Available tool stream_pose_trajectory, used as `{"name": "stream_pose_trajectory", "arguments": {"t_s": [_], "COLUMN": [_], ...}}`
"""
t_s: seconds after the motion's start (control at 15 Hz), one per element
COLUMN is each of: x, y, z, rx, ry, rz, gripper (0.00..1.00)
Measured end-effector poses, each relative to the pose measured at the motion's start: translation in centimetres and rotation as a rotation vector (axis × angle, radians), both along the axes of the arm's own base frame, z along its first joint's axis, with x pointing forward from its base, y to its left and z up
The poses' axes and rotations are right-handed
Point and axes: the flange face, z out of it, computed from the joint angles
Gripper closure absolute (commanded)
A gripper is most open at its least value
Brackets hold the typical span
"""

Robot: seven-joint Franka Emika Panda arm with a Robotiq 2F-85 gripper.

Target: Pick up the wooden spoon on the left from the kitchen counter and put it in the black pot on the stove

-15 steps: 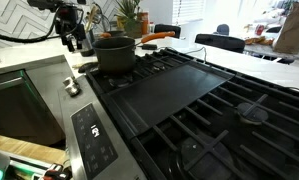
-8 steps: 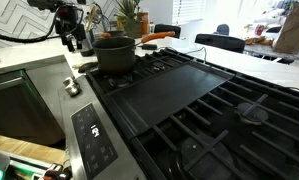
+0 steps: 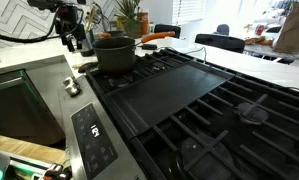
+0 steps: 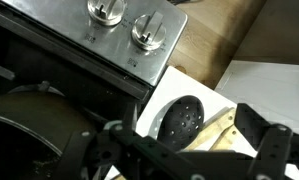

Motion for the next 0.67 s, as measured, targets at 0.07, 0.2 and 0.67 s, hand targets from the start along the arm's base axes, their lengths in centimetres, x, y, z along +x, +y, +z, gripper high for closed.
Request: {"name": "stream_pose_trajectory", "arguments": {"t_s": [0.07,0.2,0.67], "x": [0.00,0.00,0.47], "y": [0.00,0.00,0.88], "z": [0.00,0.00,0.14], "rx": [0.000,0.000,-0.013], "ry": [0.000,0.000,0.000], "rz": [0.000,0.000,-0.031], "gripper": [0.00,0.00,0.00]}}
